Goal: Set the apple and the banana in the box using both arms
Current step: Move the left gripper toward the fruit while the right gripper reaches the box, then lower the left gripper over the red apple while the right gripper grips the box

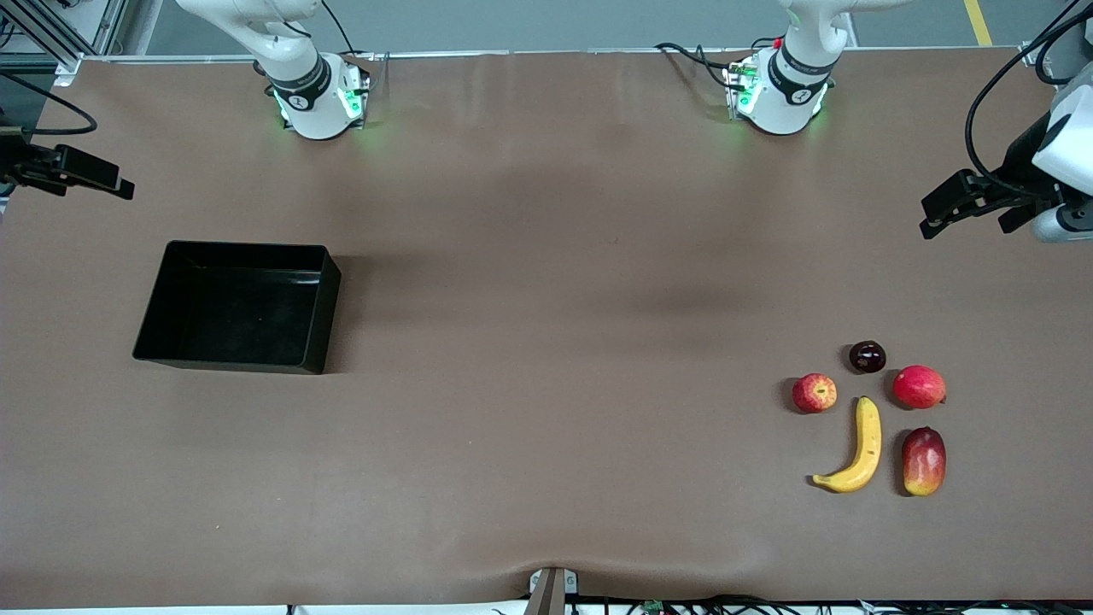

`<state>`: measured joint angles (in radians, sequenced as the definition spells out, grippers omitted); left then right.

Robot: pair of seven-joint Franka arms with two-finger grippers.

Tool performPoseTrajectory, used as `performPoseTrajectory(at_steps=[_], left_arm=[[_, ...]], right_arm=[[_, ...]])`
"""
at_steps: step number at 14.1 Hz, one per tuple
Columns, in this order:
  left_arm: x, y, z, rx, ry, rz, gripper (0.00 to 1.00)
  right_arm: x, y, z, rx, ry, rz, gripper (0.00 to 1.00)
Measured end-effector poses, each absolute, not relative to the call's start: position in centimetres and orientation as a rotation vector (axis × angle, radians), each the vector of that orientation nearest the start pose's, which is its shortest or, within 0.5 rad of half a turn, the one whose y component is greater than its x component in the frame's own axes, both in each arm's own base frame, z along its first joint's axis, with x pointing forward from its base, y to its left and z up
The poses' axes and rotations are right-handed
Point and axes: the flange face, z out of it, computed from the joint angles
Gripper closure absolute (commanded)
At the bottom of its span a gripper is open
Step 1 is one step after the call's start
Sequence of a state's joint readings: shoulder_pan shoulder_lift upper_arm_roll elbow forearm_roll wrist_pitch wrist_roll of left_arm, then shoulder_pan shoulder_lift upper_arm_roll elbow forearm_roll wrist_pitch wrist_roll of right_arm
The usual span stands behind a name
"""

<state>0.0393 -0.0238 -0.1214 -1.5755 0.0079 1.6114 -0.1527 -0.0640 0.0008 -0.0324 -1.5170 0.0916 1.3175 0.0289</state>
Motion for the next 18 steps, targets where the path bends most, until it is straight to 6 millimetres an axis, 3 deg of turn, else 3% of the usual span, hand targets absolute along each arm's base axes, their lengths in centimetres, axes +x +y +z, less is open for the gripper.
performPoseTrajectory(at_steps=[8, 11, 14, 16, 18], left_arm=[[55.0, -4.4, 63.8, -3.134, -0.114, -0.092, 0.0], [55.5, -4.3, 62.8, -3.135, -0.117, -0.063, 0.0], [56.7, -4.0, 60.7, -3.13, -0.121, -0.008, 0.0], [57.8, -3.7, 58.9, -3.12, -0.122, 0.011, 0.0], [59.0, -3.6, 57.4, -3.121, -0.122, -0.001, 0.0]], right_arm=[[53.5, -7.1, 60.7, -2.977, 0.258, 0.351, 0.0], [54.8, -8.4, 57.5, -2.956, 0.293, 0.443, 0.0], [55.7, -7.4, 54.1, -2.93, 0.26, 0.592, 0.0], [56.9, -5.9, 50.6, -2.95, 0.216, 0.701, 0.0], [57.9, -6.5, 47.0, -2.981, 0.176, 0.797, 0.0]])
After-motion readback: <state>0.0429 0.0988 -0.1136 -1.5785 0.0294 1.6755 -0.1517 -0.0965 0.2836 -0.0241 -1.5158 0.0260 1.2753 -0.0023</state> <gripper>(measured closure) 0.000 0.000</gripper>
